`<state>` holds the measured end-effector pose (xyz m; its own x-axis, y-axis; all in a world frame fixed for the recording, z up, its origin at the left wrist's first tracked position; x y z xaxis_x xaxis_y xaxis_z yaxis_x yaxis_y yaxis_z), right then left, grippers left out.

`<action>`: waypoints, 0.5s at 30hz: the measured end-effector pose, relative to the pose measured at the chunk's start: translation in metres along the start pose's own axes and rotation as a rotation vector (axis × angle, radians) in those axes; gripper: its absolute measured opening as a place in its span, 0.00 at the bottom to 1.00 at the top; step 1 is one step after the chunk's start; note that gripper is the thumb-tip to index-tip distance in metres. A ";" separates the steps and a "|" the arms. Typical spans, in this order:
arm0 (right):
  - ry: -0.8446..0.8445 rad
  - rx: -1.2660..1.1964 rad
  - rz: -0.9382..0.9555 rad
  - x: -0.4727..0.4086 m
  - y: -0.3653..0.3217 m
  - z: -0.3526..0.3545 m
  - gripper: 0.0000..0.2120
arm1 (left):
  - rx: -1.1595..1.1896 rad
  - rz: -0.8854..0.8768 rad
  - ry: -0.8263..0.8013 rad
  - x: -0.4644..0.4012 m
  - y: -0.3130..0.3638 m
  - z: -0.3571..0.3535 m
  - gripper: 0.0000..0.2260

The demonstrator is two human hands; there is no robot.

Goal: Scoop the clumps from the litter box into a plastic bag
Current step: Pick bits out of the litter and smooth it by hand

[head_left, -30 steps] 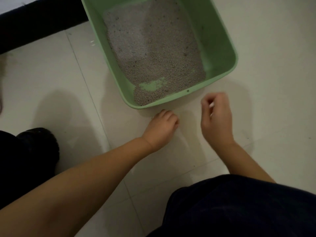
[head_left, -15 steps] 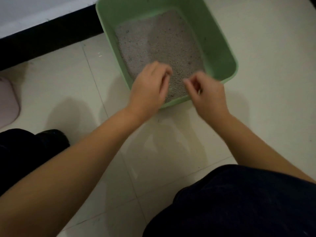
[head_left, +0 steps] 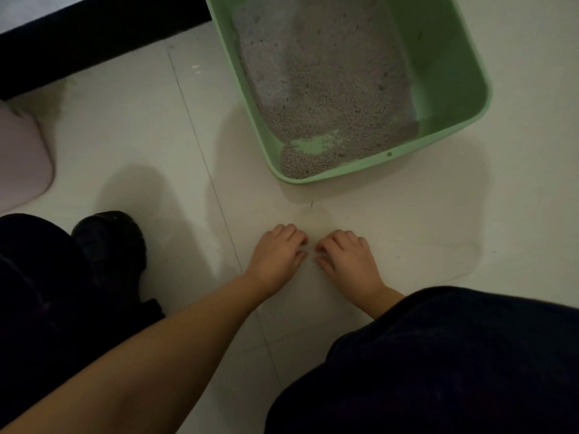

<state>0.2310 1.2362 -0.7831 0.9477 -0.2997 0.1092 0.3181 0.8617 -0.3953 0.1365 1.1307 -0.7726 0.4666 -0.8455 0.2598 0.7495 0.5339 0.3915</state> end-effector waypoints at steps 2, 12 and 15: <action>0.045 0.009 0.025 -0.003 0.000 -0.001 0.09 | -0.041 -0.019 0.042 -0.004 0.002 0.000 0.12; 0.119 0.101 0.045 -0.003 -0.004 -0.005 0.12 | -0.082 -0.068 0.092 -0.008 0.003 -0.008 0.11; 0.160 0.137 0.066 -0.004 -0.005 -0.003 0.11 | -0.105 -0.090 0.114 -0.009 0.005 -0.008 0.12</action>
<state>0.2260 1.2318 -0.7844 0.9541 -0.2925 -0.0637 0.2660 0.9259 -0.2683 0.1399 1.1405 -0.7800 0.4417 -0.8886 0.1235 0.8325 0.4573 0.3129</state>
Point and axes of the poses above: each hand's wrist, its own x-axis away from the middle knuckle, its own z-axis out of the back of the hand, y = z × x, the point moved 4 cm from there along -x, towards the middle knuckle, and after that the axes turned 1 degree about y, right-handed, at the moved point
